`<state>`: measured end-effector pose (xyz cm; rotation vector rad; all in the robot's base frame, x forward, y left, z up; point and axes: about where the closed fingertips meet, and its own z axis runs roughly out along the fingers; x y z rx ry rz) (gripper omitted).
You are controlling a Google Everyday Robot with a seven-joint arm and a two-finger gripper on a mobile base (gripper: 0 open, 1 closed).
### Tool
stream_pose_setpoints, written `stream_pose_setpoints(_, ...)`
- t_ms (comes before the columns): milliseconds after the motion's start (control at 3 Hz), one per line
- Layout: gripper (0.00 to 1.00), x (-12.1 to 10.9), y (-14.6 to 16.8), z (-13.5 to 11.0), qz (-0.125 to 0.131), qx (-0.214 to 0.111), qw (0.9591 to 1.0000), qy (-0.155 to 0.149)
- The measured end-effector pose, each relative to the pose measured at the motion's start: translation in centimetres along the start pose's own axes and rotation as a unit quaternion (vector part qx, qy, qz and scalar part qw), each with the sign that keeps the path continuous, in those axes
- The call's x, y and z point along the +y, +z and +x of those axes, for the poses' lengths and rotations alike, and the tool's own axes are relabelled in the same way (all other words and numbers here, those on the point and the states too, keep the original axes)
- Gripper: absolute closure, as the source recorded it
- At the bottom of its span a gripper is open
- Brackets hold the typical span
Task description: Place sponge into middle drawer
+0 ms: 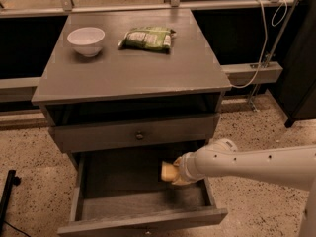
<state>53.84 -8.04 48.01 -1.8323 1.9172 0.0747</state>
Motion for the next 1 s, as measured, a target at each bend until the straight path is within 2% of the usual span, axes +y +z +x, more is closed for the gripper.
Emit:
stream_pose_setpoints(333,0.19,-0.31,1.98,-0.24,-0.001,-0.038,0.9984,0.041)
stream_pose_setpoints(667,0.00,-0.53,1.97,-0.26,0.002,-0.045,0.9983,0.036)
stream_pose_setpoints(1000,0.00,-0.52,1.97,-0.26,0.002,-0.045,0.9983,0.036)
